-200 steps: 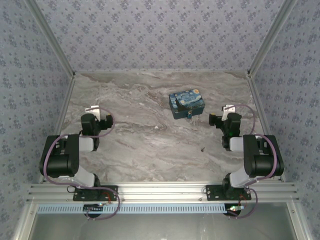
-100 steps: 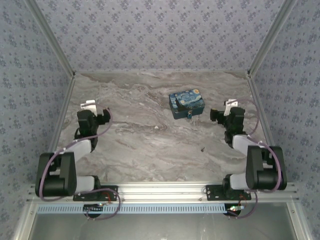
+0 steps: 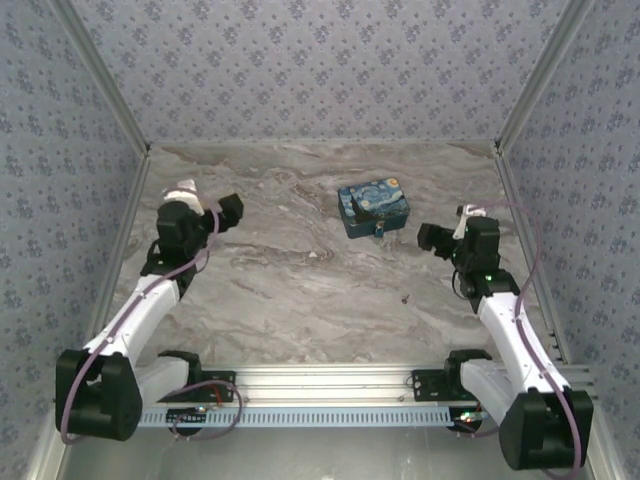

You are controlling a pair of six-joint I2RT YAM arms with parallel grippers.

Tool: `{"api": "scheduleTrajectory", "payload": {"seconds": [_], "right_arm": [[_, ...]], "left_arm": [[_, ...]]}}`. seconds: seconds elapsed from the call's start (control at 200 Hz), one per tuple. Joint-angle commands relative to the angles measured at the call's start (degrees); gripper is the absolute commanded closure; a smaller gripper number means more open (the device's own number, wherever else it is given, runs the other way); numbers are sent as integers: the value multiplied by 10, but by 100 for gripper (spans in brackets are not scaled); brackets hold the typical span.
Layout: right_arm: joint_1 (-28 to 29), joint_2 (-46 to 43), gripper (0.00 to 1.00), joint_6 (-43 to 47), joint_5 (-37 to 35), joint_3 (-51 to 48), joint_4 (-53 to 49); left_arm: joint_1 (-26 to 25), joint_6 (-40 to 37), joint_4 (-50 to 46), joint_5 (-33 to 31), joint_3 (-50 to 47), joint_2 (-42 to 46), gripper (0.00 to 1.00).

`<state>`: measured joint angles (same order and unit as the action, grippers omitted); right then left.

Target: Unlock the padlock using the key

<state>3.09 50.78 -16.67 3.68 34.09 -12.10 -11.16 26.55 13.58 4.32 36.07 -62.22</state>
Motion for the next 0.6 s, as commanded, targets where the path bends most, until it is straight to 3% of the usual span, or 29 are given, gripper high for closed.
{"api": "scheduleTrajectory", "payload": {"seconds": [0.0,0.24,0.41,0.595], "right_arm": [[25,-32,12,-63,32,3,-168],[70,-52,20,-135,55,-37,-245],[120,-37,22,-206,33,-68,-226],[168,11,33,-243,-19,-72,-194]], "left_arm": [[-53,73,5,34,-15,-9,1],[-163,105,71,36,23,-109,1],[-197,120,101,45,53,-175,1],[-213,150,135,47,52,-216,1]]}}
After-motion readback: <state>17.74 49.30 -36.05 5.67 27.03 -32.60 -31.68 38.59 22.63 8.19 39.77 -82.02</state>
